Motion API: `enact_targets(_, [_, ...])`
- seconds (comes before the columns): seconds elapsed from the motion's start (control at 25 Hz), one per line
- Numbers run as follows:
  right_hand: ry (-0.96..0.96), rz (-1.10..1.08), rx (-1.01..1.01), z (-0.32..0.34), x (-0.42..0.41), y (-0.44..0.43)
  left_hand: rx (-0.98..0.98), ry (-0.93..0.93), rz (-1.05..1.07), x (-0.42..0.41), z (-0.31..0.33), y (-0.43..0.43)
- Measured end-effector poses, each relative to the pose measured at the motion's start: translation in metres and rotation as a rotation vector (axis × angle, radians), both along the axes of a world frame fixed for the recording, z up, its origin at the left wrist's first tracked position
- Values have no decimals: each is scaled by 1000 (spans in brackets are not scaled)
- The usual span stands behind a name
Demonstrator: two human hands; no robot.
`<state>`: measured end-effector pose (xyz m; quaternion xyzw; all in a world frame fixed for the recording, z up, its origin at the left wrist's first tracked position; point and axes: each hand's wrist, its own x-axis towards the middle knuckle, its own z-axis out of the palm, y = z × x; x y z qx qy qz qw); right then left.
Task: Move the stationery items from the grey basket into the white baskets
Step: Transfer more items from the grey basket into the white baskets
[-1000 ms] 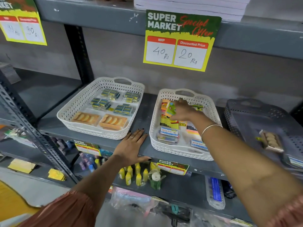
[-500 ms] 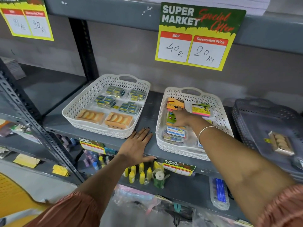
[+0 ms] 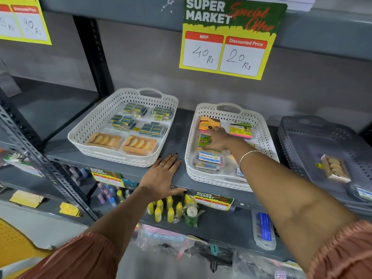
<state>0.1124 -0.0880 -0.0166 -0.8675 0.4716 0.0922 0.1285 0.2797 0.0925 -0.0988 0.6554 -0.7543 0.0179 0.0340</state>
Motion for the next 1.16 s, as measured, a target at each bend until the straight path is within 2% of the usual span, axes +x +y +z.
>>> enact_targets(0.24, [-175,-121,-261,24,-40,-9,13,-7,7,0,-2,1])
enact_targets(0.4, [-186,-336,-549,37,-96,-20,19,-37,20,-11,0,5])
enact_targets(0.48, [-172,-490,-606,34,-130,-24,14,-42,24,-19,0,6])
enact_targets(0.68, [-170,-875,-464,4,-224,-23,6,-46,43,-29,-3,0])
enact_targets(0.84, [40,-1079,-317,-22,-273,-27,18,-38,49,-30,-4,-2])
enact_targets(0.96, [72,-1150,-218,-32,-281,-28,13,-25,59,-32,-1,-1])
enact_targets(1.16, [-78,-1127,-223,-32,-278,-32,14,-13,57,-32,-1,-1])
